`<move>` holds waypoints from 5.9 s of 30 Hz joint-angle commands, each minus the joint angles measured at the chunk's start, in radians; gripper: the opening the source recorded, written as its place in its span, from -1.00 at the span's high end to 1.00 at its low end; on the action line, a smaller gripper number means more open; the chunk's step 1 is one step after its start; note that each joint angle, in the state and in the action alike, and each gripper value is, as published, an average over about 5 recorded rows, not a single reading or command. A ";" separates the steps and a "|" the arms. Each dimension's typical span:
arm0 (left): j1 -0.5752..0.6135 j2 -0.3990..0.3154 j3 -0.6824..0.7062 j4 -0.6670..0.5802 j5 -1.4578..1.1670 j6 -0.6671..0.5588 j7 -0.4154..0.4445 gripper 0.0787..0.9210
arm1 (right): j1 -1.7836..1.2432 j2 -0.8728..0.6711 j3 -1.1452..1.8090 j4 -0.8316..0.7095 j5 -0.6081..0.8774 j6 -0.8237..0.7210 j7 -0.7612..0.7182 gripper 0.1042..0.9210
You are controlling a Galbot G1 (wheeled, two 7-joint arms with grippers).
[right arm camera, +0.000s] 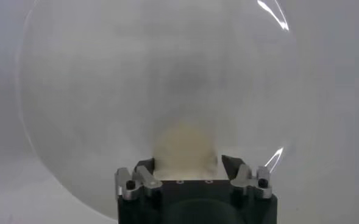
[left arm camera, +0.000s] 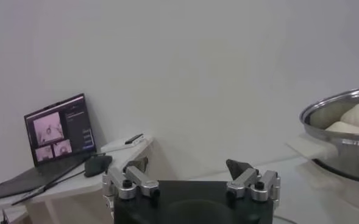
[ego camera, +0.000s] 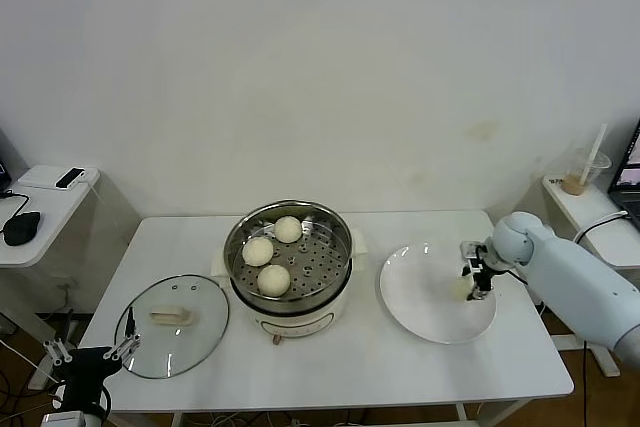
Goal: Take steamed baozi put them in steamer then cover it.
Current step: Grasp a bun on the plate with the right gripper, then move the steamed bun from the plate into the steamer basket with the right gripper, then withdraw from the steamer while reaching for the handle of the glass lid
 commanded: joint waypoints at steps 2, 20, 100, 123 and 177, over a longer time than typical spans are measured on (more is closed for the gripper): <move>-0.001 0.000 0.002 -0.001 0.000 0.000 -0.001 -0.77 | 0.059 -0.045 -0.044 0.072 0.071 -0.032 -0.025 -0.14; -0.046 0.013 0.023 0.006 -0.007 0.013 0.003 -0.77 | 0.642 -0.159 -0.432 0.376 0.453 -0.176 0.011 -0.16; -0.098 0.010 0.024 0.046 -0.022 0.020 0.005 -0.77 | -0.012 -0.062 0.104 0.691 0.734 -0.176 0.907 -0.76; -0.172 0.019 0.073 0.248 0.561 -0.104 0.006 -0.77 | -1.274 0.509 1.388 0.788 0.544 0.519 0.801 -0.76; -0.497 0.179 0.212 0.722 1.401 -0.130 0.081 -0.77 | -1.487 0.761 1.492 0.821 0.483 0.496 0.850 -0.76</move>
